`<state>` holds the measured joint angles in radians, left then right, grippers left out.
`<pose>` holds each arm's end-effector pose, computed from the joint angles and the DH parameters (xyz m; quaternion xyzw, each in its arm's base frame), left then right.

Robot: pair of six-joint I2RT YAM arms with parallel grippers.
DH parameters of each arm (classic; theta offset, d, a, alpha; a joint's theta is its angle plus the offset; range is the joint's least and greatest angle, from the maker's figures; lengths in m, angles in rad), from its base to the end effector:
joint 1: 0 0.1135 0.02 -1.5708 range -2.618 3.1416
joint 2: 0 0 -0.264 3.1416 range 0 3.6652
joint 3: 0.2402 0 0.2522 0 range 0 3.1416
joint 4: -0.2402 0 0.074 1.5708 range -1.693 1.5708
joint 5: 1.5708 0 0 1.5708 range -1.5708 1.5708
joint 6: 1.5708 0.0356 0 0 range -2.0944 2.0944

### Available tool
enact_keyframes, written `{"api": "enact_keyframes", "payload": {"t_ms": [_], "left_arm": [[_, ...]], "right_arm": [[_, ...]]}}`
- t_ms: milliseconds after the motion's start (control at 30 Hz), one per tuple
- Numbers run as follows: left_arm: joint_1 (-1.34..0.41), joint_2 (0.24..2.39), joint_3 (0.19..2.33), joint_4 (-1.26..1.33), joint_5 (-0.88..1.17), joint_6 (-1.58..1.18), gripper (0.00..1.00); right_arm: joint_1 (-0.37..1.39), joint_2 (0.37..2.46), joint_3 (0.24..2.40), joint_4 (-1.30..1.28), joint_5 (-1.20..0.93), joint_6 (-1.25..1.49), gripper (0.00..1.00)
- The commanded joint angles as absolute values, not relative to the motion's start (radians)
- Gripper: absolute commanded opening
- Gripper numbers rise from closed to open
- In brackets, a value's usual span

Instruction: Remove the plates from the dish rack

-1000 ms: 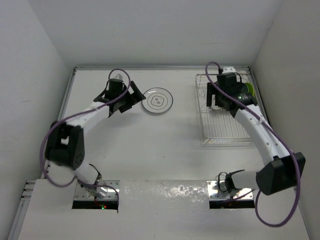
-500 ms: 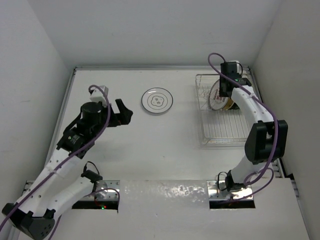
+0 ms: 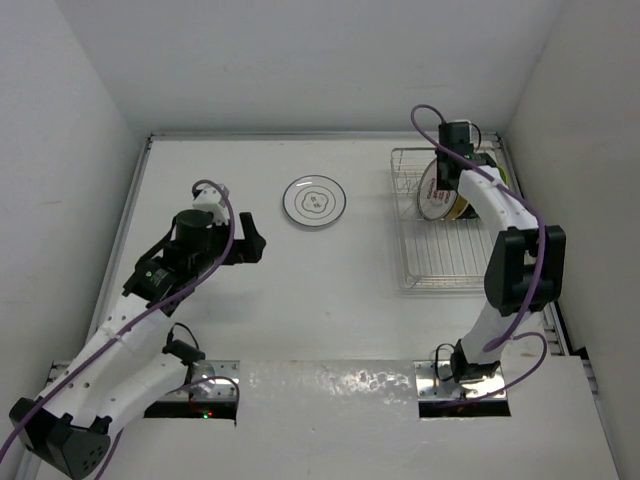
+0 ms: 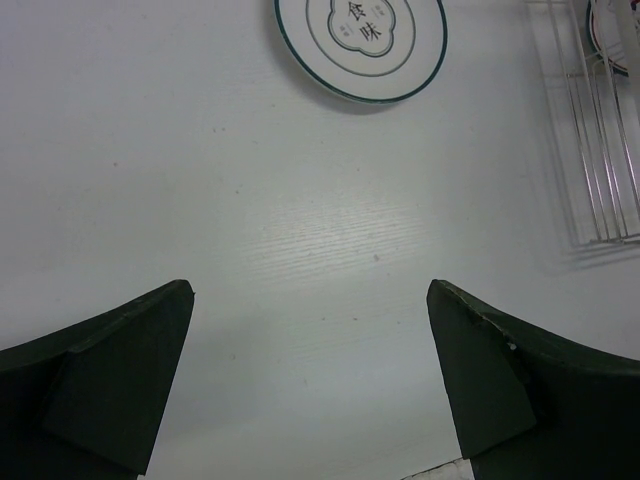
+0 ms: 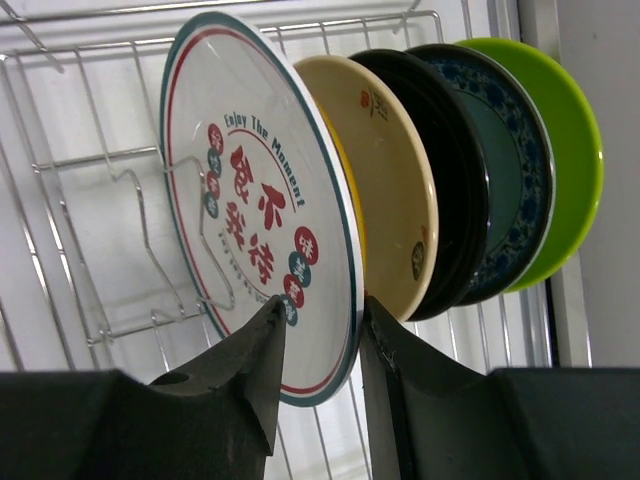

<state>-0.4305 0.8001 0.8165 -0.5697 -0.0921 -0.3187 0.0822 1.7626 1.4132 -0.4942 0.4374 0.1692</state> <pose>0.1587 -0.0693 0.3094 0.0264 0.8723 -0.1406 0.4675 0.3916 0.0171 0.2658 0.1168 0.9081 -0.1577 0.3699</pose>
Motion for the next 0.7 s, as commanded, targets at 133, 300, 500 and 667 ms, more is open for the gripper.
{"api": "enact_keyframes", "payload": {"t_ms": [133,300,500,667], "left_arm": [[-0.426,0.79,0.815,-0.534,-0.08,-0.302,1.0],[-0.425,0.792,0.813,-0.531,-0.08,-0.304,1.0],[-0.425,0.801,0.811,-0.531,-0.077,-0.304,1.0],[-0.426,0.802,0.811,-0.531,-0.078,-0.304,1.0]], "right_arm": [[0.087,1.743,1.416,-0.419,0.319,0.213,0.29],[0.089,1.759,1.425,-0.42,0.316,0.224,0.2],[0.089,1.746,1.417,-0.443,0.357,0.276,0.09],[0.089,1.717,1.46,-0.492,0.399,0.29,0.0]]}}
